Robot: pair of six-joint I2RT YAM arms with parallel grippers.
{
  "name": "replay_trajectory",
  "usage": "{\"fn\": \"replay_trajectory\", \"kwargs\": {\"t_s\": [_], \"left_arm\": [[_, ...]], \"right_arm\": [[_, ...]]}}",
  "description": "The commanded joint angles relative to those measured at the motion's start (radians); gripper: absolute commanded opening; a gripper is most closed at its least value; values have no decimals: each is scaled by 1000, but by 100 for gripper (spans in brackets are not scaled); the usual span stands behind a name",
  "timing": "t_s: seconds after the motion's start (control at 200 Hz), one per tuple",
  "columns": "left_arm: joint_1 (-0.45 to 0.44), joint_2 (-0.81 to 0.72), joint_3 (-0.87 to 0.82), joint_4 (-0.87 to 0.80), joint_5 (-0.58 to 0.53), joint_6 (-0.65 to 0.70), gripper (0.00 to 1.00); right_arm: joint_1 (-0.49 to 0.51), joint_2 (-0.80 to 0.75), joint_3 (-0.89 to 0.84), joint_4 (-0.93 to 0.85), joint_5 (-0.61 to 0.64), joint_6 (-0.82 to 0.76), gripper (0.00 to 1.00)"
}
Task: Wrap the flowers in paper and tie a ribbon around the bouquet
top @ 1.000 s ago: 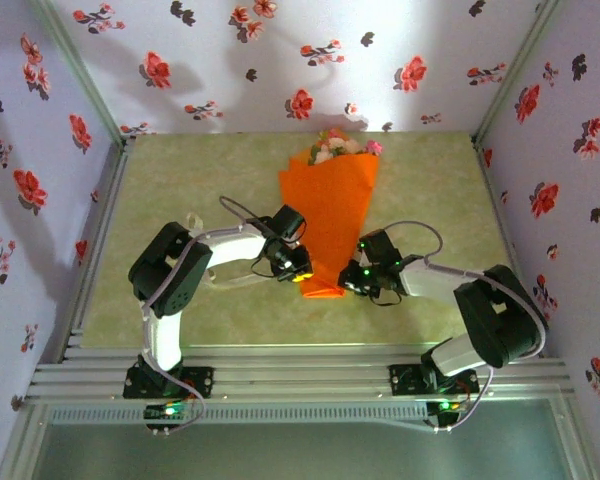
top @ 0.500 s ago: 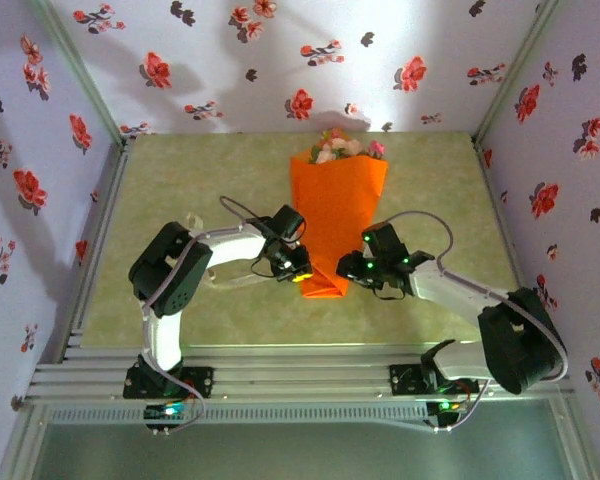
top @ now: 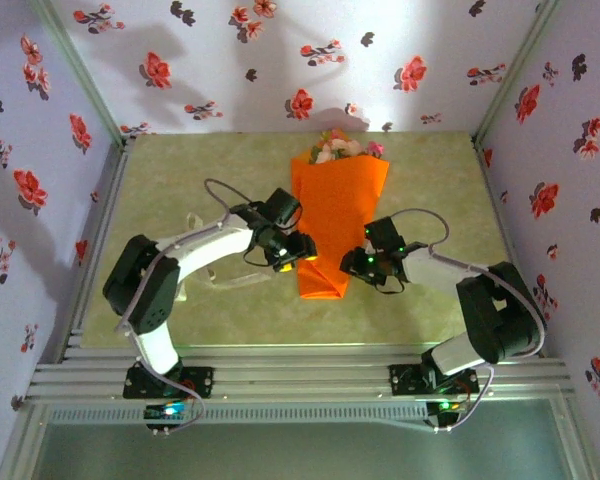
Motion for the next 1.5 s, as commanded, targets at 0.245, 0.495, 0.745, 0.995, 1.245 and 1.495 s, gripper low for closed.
{"fn": "replay_trajectory", "kwargs": {"t_s": [0.245,0.495,0.745,0.995,1.245,1.495], "left_arm": [[57,166,53,133,24,-35,61],[56,214,64,186,19,-37,44],[56,173,18,218,-22,-44,17],[56,163,12,211,-27,-42,20],[55,88,-43,240,-59,-50,0],[58,-31,-265,351,-67,-143,0]], "right_arm": [[-6,38,46,0,-30,-32,44],[-6,42,37,5,-35,-33,44],[-6,53,53,3,-39,-39,45],[-7,53,59,-3,-39,-39,46],[-27,36,66,-29,-34,-59,51],[-108,37,109,-55,-72,-109,59]]}}
